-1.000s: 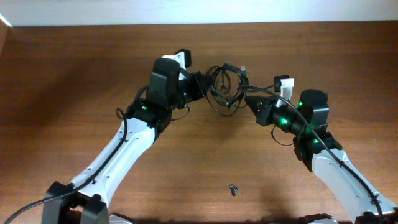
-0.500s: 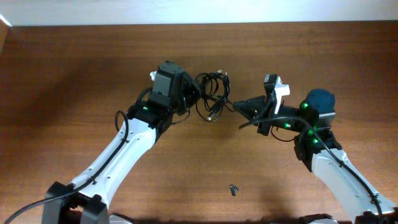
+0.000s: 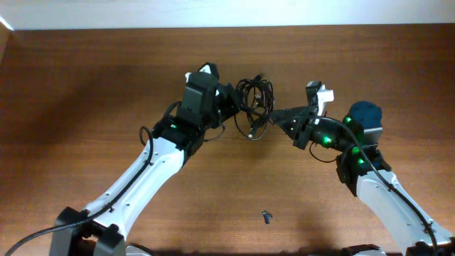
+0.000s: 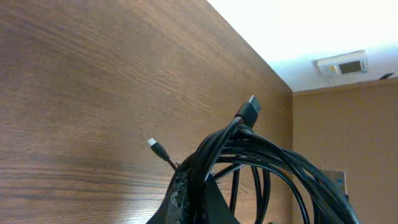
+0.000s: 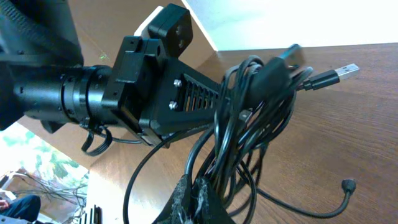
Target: Untangle cables
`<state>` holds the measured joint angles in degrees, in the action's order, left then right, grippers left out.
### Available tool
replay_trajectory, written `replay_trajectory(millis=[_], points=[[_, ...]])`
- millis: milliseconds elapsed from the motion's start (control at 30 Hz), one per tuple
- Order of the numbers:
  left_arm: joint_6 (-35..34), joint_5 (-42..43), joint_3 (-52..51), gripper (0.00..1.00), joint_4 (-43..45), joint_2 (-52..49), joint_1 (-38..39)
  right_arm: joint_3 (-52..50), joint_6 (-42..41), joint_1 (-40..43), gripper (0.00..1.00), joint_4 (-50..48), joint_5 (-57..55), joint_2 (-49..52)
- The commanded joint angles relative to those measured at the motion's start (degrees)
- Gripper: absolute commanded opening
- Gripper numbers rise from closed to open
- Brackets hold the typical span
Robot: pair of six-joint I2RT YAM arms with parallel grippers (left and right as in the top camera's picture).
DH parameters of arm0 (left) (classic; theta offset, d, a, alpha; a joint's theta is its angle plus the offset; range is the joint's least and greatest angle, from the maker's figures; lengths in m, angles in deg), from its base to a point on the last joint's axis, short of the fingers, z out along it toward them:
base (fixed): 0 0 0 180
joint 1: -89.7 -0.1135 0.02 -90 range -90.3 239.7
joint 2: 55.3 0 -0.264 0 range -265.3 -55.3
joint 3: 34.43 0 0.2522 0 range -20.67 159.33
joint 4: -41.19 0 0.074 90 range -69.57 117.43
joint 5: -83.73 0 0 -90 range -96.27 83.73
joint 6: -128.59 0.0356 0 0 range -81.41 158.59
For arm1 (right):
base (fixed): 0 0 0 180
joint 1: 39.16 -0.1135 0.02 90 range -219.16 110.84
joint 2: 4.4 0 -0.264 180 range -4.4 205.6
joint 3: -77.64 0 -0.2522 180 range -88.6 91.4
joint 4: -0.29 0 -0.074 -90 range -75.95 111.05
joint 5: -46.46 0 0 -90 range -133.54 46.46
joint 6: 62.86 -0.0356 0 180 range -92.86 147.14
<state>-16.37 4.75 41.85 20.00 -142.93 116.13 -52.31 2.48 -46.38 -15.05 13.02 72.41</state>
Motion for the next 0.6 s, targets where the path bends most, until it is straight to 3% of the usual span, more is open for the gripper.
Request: replay_trajectory(millis=[0,100,200,367,467,567], points=[[2.12,-4.96,0.42,0.00,0.96,0.55,1.70,0.37,-0.68,0.11,0.04,0.15,0.28,-0.48],[1.86,-8.09,0.42,0.00,0.70,0.55,1.68,0.37,2.60,0.11,0.04,-0.98,5.90,-0.48],[1.66,-11.50,0.42,0.00,-1.03,0.55,1.68,0.37,6.49,0.11,0.04,-7.56,18.84,-0.48],[1.66,-11.54,0.42,0.00,-1.42,0.55,1.64,0.37,8.41,0.11,0.04,-9.38,24.48,-0.48],[1.53,-17.00,0.42,0.00,-3.45,0.55,1.64,0.37,8.41,0.11,0.04,-9.35,24.61,-0.48],[-7.63,-21.88,0.42,0.00,-8.17,0.55,1.16,0.37,8.37,0.57,0.04,-9.31,23.47,-0.48]])
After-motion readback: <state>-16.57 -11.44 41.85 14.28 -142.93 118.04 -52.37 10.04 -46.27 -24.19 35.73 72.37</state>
